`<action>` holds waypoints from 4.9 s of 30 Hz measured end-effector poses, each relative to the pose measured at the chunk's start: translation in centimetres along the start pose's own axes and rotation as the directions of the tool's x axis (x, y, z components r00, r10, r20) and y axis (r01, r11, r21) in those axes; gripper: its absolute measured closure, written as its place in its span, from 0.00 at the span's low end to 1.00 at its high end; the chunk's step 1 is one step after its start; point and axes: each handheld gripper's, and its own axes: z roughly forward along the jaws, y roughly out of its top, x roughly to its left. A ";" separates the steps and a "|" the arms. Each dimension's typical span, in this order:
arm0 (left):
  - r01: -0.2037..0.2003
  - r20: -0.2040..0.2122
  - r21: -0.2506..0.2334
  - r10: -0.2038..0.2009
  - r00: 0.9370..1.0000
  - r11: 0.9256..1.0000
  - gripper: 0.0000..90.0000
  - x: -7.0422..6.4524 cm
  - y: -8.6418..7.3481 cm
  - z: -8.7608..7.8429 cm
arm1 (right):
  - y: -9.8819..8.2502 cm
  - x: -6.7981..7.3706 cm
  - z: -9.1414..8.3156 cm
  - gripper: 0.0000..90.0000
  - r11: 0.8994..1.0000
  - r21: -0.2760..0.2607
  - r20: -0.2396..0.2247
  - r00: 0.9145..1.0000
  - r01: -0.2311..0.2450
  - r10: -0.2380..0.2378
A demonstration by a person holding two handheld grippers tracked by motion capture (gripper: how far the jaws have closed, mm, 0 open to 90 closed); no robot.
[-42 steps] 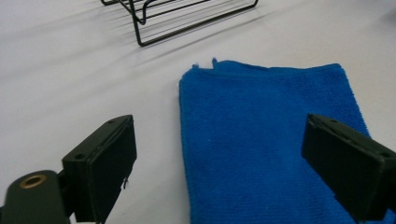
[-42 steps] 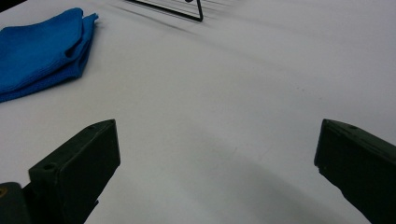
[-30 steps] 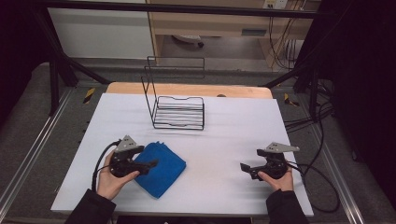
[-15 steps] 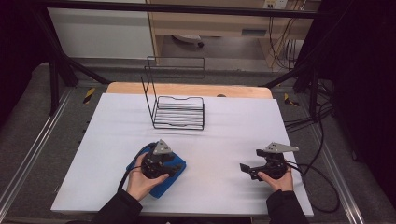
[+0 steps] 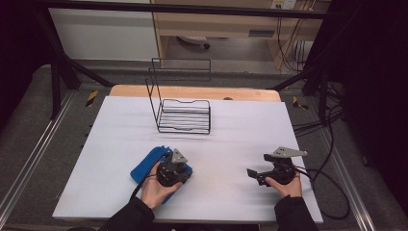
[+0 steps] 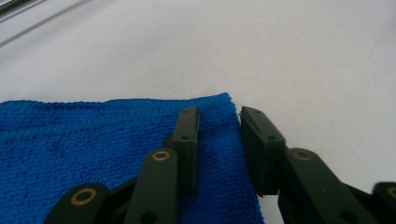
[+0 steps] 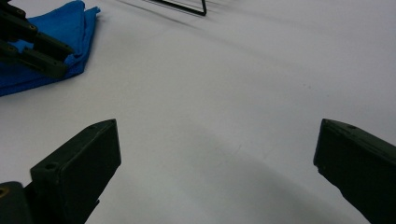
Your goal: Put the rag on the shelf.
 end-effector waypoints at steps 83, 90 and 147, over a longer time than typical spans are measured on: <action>0.203 0.042 0.001 -0.203 0.978 0.979 0.95 7.8 -8.3 -7.3 | 2.2 18.3 11.2 0.51 0.988 0.144 -0.129 0.991 0.061 -0.042; 0.194 0.034 -0.001 -0.193 0.981 0.981 0.95 7.6 -8.3 -7.3 | 1.7 18.8 11.8 0.50 0.983 0.173 -0.125 0.992 0.055 -0.034; 0.174 -0.067 -0.143 -0.185 0.980 0.974 0.14 8.8 -8.5 -9.1 | 0.3 11.3 6.7 0.95 0.971 0.212 0.011 0.994 -0.112 0.112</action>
